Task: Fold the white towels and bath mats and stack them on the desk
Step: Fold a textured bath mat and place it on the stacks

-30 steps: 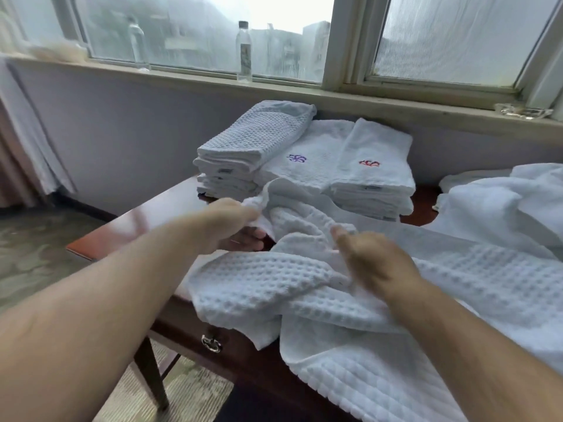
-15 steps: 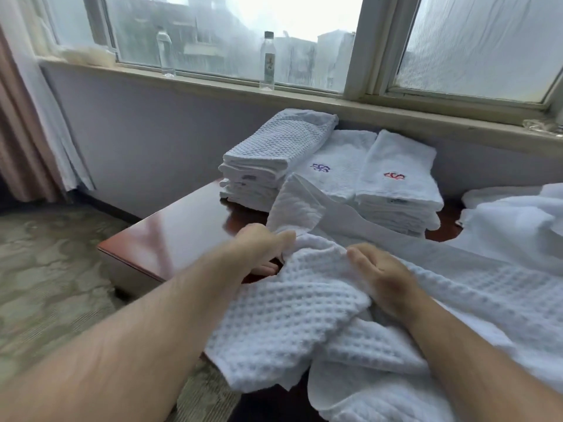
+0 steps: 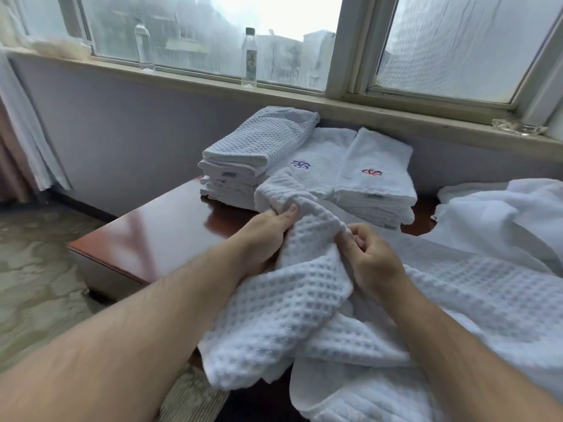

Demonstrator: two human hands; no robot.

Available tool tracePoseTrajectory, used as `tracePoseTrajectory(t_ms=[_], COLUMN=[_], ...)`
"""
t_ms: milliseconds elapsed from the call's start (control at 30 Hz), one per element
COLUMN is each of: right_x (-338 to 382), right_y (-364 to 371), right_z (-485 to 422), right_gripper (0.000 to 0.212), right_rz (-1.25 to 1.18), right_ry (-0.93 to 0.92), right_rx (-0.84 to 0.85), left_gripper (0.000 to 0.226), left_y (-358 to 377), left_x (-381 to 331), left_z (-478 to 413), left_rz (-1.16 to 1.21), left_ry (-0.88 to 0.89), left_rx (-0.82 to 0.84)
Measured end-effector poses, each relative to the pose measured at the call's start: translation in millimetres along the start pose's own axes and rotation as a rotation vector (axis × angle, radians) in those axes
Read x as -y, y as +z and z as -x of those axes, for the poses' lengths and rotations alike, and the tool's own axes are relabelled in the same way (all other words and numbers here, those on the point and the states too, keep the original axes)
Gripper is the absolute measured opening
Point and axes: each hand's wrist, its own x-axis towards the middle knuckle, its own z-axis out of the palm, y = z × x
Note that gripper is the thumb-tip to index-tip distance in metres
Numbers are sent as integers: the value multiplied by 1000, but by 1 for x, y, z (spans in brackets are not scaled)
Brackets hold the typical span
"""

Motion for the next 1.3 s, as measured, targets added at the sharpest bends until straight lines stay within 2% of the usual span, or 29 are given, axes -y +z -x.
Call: tracePoseTrajectory(t_ms=[67, 133, 233, 300, 367, 400, 467, 500, 567, 600, 633, 700, 733, 800, 867, 967, 1033, 1133, 1233, 1300], right_x=[4, 4, 4, 6, 7, 6, -2, -5, -6, -5, -2, 2, 3, 4, 2, -1, -3, 1, 12, 19], right_y=[-2, -1, 9, 12, 15, 17, 23, 27, 34, 38, 42, 47, 48, 47, 43, 41, 41, 44, 53, 65], right_z=[-3, -3, -2, -4, -4, -3, 0, 2, 5, 6, 7, 6, 6, 5, 5, 11, 12, 8, -1, -7], right_gripper=[20, 30, 36, 32, 30, 31, 44, 57, 69, 68, 67, 70, 79, 102, 104, 90, 79, 66, 80, 81], right_rz=[161, 351, 469, 442, 394, 437, 703, 827, 916, 921, 928, 916, 869, 753, 684, 683, 714, 764, 798, 826], right_ry=[-74, -131, -169, -150, -118, -113, -113, -103, -68, -69, -76, -54, -30, -13, -19, -10, 2, 36, 107, 124], right_rx=[-35, -60, -38, 42, 249, 349, 456, 456, 415, 392, 377, 388, 413, 425, 396, 381, 393, 406, 373, 336], left_gripper=[30, 25, 24, 24, 32, 39, 52, 56, 53, 45, 37, 32, 37, 50, 49, 24, 20, 29, 39, 53], left_y=[-2, -9, -22, -28, -33, -37, -45, -49, -61, -65, -67, -67, -65, -60, -53, -43, -48, -72, -96, -107], left_x=[-7, -13, -25, -39, -51, -56, -60, -61, -53, -44, -34, -18, -14, -11, -11, -11, -14, -20, -37, -51], left_z=[-4, -8, -9, -6, -1, 2, 12, 14, 16, 22, 27, 36, 38, 38, 36, 29, 24, 18, 23, 25], left_rz=[6, -23, -119, -204, -301, -370, -397, -318, 15, 114, 107, -163, -270, -315, -278, -209, -269, -400, -567, -839], left_ry=[101, 213, 253, 219, 136, 94, 7, -23, -139, -202, -253, -335, -359, -384, -333, -190, -152, -145, -179, -121], left_rx=[-45, -114, -149, -111, -62, -59, -88, -106, -129, -88, -18, 31, 23, 57, 106, 41, -41, -160, -254, -288])
